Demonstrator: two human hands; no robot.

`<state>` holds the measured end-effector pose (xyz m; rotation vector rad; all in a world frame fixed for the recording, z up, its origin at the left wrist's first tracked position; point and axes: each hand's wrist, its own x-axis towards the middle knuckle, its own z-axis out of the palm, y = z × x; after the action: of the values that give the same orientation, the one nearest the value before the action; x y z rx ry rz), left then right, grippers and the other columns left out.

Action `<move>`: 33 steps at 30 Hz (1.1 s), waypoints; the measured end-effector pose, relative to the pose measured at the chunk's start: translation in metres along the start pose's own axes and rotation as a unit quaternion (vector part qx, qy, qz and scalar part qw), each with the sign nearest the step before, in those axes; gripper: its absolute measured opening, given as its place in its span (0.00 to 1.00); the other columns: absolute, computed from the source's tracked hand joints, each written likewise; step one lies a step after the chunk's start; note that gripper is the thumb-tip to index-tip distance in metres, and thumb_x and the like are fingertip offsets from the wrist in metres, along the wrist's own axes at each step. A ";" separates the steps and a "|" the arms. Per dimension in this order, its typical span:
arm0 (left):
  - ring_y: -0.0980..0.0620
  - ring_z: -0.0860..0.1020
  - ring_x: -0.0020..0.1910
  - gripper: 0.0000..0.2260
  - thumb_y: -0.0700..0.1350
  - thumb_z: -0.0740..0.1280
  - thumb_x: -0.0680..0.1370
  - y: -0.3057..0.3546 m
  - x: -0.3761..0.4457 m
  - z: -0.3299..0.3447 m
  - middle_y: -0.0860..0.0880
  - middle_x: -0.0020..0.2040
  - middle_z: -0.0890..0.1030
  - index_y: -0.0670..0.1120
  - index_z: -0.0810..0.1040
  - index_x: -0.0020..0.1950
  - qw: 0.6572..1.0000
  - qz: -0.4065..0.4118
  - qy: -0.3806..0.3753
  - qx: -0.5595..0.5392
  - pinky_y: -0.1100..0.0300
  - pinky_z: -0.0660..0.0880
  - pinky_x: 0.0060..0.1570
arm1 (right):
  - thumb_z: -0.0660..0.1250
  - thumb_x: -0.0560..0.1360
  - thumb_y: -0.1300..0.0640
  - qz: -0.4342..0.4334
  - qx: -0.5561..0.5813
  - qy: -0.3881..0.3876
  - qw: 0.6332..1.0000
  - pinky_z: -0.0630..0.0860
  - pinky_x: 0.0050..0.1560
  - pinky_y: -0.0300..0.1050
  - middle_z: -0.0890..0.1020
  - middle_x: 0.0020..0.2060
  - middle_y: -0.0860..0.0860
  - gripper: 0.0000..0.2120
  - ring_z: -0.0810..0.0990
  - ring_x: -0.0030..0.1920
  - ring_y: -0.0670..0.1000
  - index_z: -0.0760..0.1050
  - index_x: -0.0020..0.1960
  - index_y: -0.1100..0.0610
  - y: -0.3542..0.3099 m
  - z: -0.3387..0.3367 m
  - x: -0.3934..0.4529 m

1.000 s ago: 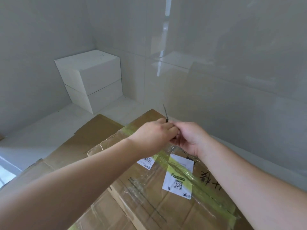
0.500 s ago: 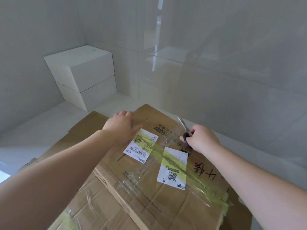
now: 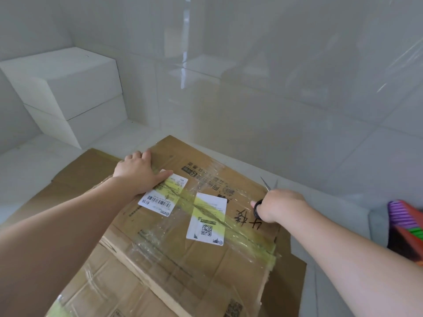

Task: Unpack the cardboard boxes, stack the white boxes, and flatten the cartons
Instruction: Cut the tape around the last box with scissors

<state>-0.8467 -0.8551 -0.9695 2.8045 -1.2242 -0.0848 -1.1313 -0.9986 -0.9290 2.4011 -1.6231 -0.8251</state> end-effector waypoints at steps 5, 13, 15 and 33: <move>0.41 0.73 0.59 0.43 0.76 0.56 0.67 0.004 0.001 -0.005 0.42 0.61 0.73 0.47 0.60 0.70 1.000 -0.024 -0.008 -0.017 0.49 0.73 0.51 | 0.56 0.70 0.29 0.013 0.166 0.001 0.986 0.67 0.28 0.40 0.78 0.36 0.51 0.32 0.77 0.34 0.52 0.72 0.50 0.59 0.003 0.011 -0.001; 0.41 0.73 0.59 0.42 0.74 0.57 0.69 -0.018 -0.022 -0.021 0.40 0.63 0.71 0.50 0.54 0.75 0.994 -0.097 -0.015 -0.043 0.51 0.75 0.48 | 0.59 0.71 0.32 -0.004 0.238 0.110 0.965 0.72 0.35 0.43 0.78 0.44 0.51 0.30 0.78 0.42 0.55 0.68 0.58 0.56 -0.008 -0.017 0.019; 0.41 0.73 0.58 0.42 0.74 0.57 0.69 -0.030 -0.033 -0.026 0.40 0.62 0.71 0.49 0.56 0.73 0.991 -0.130 -0.012 -0.033 0.52 0.74 0.45 | 0.61 0.72 0.34 -0.035 0.274 0.117 0.954 0.74 0.41 0.45 0.79 0.50 0.54 0.29 0.78 0.48 0.58 0.67 0.60 0.57 -0.020 -0.038 0.032; 0.45 0.69 0.65 0.28 0.64 0.56 0.77 -0.082 -0.033 -0.038 0.45 0.66 0.70 0.46 0.66 0.69 0.998 -0.061 0.020 0.000 0.50 0.67 0.61 | 0.64 0.60 0.25 -0.499 0.080 0.130 0.853 0.70 0.49 0.46 0.72 0.50 0.49 0.35 0.72 0.50 0.51 0.62 0.55 0.47 -0.114 -0.037 -0.019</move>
<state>-0.8060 -0.7733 -0.9388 2.8636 -1.0442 -0.0370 -1.0245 -0.9410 -0.9361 3.2597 -0.2473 -0.3932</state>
